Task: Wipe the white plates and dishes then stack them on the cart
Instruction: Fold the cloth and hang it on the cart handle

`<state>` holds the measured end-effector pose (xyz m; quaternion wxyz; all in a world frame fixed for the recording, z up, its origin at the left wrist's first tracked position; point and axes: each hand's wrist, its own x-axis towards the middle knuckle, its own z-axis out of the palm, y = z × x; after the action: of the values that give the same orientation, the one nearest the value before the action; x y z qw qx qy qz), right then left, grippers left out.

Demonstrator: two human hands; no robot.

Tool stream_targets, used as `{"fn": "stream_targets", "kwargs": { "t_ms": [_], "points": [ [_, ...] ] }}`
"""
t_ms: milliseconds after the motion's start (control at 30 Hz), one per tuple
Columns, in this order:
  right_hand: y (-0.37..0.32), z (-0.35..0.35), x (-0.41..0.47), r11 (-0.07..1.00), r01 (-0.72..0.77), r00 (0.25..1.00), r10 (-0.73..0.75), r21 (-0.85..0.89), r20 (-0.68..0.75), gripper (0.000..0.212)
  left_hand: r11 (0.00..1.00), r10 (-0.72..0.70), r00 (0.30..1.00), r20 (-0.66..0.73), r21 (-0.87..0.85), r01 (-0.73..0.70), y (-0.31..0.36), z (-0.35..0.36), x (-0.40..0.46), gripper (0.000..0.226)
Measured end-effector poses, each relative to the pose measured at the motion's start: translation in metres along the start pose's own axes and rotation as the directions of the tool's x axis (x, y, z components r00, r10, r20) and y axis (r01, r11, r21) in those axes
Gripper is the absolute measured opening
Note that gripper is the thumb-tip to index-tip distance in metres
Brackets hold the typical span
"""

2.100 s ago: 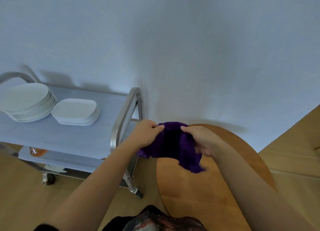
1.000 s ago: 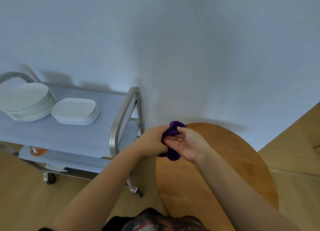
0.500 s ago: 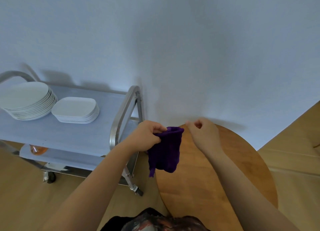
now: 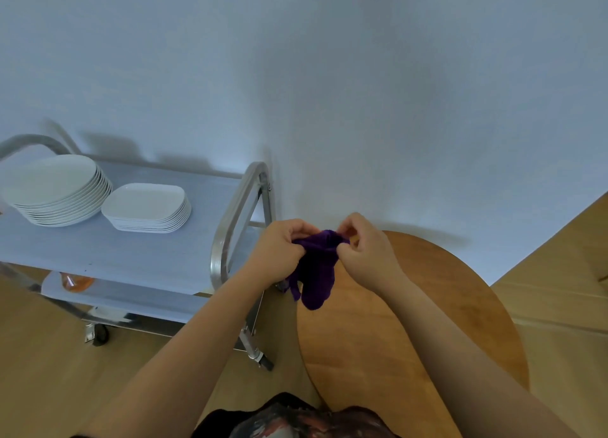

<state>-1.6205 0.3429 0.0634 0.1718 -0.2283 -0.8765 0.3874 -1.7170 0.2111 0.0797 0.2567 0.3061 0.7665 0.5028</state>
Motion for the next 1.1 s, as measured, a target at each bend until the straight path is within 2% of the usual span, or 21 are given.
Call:
{"fn": "stream_targets", "kwargs": {
  "t_ms": [67, 133, 200, 333, 467, 533, 600, 667, 700, 733, 800, 833, 867, 900, 933, 967, 1000, 1033, 1100],
  "points": [
    [-0.002, -0.002, 0.004, 0.978, -0.179, 0.975, 0.161, 0.112, 0.152, 0.014, 1.0, 0.008, 1.0, -0.023, -0.007, -0.008, 0.002, -0.001, 0.0, 0.039],
    [0.001, 0.0, 0.006, 0.935, -0.348, 0.897, 0.309, 0.073, 0.317, 0.017, 0.999, 0.001, 0.999, -0.042, -0.04, -0.002, 0.004, -0.001, 0.0, 0.042],
    [0.003, 0.006, 0.005, 0.92, -0.389, 0.851, 0.342, 0.04, 0.399, 0.011, 0.996, -0.018, 0.999, -0.035, -0.093, 0.015, 0.004, 0.001, -0.001, 0.043],
    [0.005, 0.015, 0.002, 0.911, -0.406, 0.851, 0.348, 0.072, 0.392, 0.013, 0.989, -0.064, 0.995, 0.075, -0.127, 0.073, 0.002, 0.001, -0.003, 0.035],
    [0.006, 0.023, -0.007, 0.961, -0.262, 0.906, 0.215, 0.084, 0.364, 0.016, 0.969, -0.143, 0.963, 0.23, -0.164, 0.183, 0.0, -0.014, -0.003, 0.03],
    [0.003, 0.026, -0.01, 0.974, -0.194, 0.935, 0.145, 0.121, 0.325, 0.016, 0.949, -0.165, 0.958, 0.233, -0.228, 0.219, 0.0, -0.02, -0.002, 0.03],
    [0.0, 0.024, -0.008, 0.967, -0.201, 0.958, 0.161, 0.158, 0.238, 0.018, 0.928, -0.188, 0.969, 0.163, -0.294, 0.229, 0.0, -0.025, 0.0, 0.029],
    [0.001, 0.013, -0.003, 0.904, -0.299, 0.953, 0.266, 0.307, 0.146, 0.024, 0.945, -0.215, 0.975, 0.061, -0.239, 0.224, -0.002, -0.03, 0.003, 0.028],
    [0.002, 0.005, 0.0, 0.844, -0.356, 0.934, 0.321, 0.402, 0.155, 0.026, 0.963, -0.221, 0.975, 0.029, -0.15, 0.223, -0.004, -0.033, 0.004, 0.027],
    [0.003, -0.003, 0.002, 0.775, -0.413, 0.911, 0.348, 0.478, 0.223, 0.025, 0.974, -0.218, 0.976, 0.031, -0.049, 0.219, -0.005, -0.035, 0.004, 0.027],
    [0.004, -0.015, 0.006, 0.609, -0.544, 0.837, 0.34, 0.578, 0.429, 0.024, 0.974, -0.2, 0.972, 0.121, 0.128, 0.184, -0.006, -0.034, 0.002, 0.028],
    [0.004, -0.018, 0.007, 0.565, -0.601, 0.795, 0.346, 0.565, 0.499, 0.024, 0.967, -0.187, 0.966, 0.177, 0.205, 0.149, -0.006, -0.032, 0.001, 0.03],
    [0.006, -0.02, 0.008, 0.599, -0.628, 0.768, 0.376, 0.497, 0.518, 0.023, 0.958, -0.17, 0.96, 0.223, 0.267, 0.108, -0.004, -0.029, 0.0, 0.03],
    [0.007, -0.021, 0.01, 0.705, -0.608, 0.77, 0.415, 0.364, 0.484, 0.023, 0.948, -0.15, 0.955, 0.254, 0.31, 0.066, -0.002, -0.026, 0.0, 0.031],
    [0.009, -0.021, 0.011, 0.84, -0.522, 0.807, 0.43, 0.149, 0.405, 0.022, 0.94, -0.127, 0.956, 0.266, 0.34, 0.03, 0.001, -0.022, 0.0, 0.03],
    [0.01, -0.019, 0.011, 0.912, -0.402, 0.854, 0.404, -0.077, 0.329, 0.023, 0.931, -0.101, 0.961, 0.257, 0.365, 0.001, 0.004, -0.019, 0.001, 0.029],
    [0.012, -0.014, 0.011, 0.92, -0.314, 0.89, 0.371, -0.235, 0.265, 0.024, 0.922, -0.075, 0.97, 0.231, 0.386, -0.021, 0.007, -0.015, 0.002, 0.029],
    [0.013, -0.008, 0.008, 0.912, -0.277, 0.914, 0.347, -0.301, 0.211, 0.024, 0.916, -0.049, 0.979, 0.197, 0.399, -0.035, 0.01, -0.011, 0.003, 0.028],
    [0.015, 0.003, 0.002, 0.923, -0.307, 0.912, 0.355, -0.23, 0.206, 0.026, 0.918, -0.004, 0.99, 0.138, 0.394, -0.051, 0.014, -0.005, 0.004, 0.027]
  ]
}}
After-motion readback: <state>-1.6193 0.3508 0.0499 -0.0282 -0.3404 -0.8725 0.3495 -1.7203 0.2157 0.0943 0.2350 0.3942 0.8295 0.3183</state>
